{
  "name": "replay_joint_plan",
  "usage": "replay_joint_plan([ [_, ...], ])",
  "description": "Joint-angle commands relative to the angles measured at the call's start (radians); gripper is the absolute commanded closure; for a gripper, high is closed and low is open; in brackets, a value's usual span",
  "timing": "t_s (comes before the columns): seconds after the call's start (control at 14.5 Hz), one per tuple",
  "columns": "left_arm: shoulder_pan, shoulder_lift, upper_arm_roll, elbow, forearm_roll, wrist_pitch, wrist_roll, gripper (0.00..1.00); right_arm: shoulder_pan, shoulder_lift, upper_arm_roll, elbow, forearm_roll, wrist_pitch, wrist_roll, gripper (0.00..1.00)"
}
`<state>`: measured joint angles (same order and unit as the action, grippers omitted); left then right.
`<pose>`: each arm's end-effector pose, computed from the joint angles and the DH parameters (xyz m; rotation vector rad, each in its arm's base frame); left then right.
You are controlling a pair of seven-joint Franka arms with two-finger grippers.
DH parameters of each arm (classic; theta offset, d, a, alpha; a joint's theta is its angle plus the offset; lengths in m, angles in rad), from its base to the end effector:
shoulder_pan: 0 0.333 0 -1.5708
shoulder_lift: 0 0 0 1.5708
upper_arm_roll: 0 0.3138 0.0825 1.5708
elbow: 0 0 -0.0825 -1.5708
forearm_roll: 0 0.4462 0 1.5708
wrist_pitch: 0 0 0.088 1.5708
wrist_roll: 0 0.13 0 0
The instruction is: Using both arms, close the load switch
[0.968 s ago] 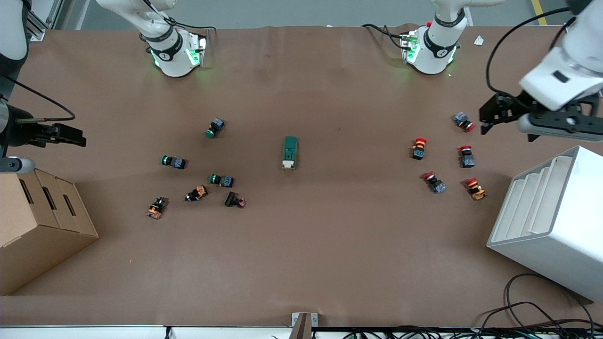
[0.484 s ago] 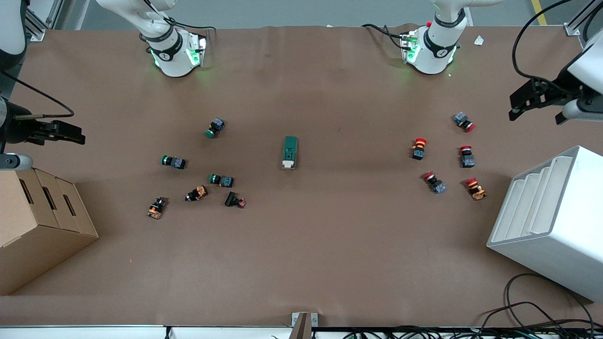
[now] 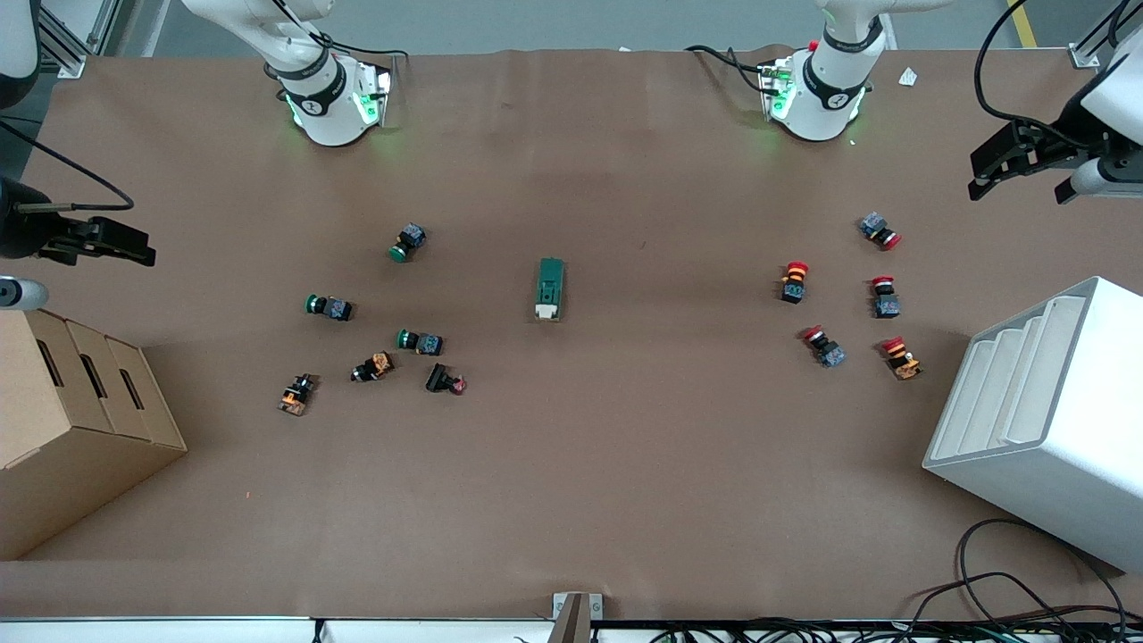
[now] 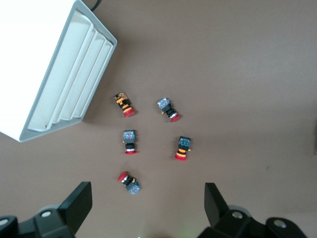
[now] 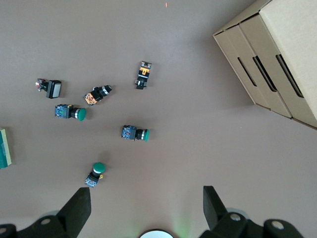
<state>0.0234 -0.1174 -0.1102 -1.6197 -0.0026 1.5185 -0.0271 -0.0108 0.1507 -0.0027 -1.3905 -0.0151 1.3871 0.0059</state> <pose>0.5725 -0.0537 0.6382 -3.1307 0.0927 -0.0251 0.6392 -0.0107 0.5846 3.1173 -0.0328 -0.2408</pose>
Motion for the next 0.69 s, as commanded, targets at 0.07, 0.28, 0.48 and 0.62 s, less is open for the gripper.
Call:
replay_joint_plan([
  [0.07, 0.004, -0.024, -0.045, -0.017, -0.013, -0.008, -0.028, 0.00, -0.003, -0.104, 0.003, -0.100, 0.014, 0.010, 0.026, 0.00],
  [0.28, -0.003, -0.015, -0.046, -0.013, -0.014, -0.008, -0.024, 0.00, -0.001, -0.175, 0.003, -0.186, 0.014, 0.030, 0.023, 0.00],
  [0.48, -0.005, -0.015, -0.048, -0.014, -0.016, -0.009, -0.022, 0.00, -0.006, -0.195, -0.002, -0.197, 0.012, 0.032, 0.022, 0.00],
  [0.62, -0.005, -0.015, -0.048, -0.016, -0.017, -0.009, -0.023, 0.00, -0.020, -0.210, -0.002, -0.203, 0.012, 0.026, 0.022, 0.00],
])
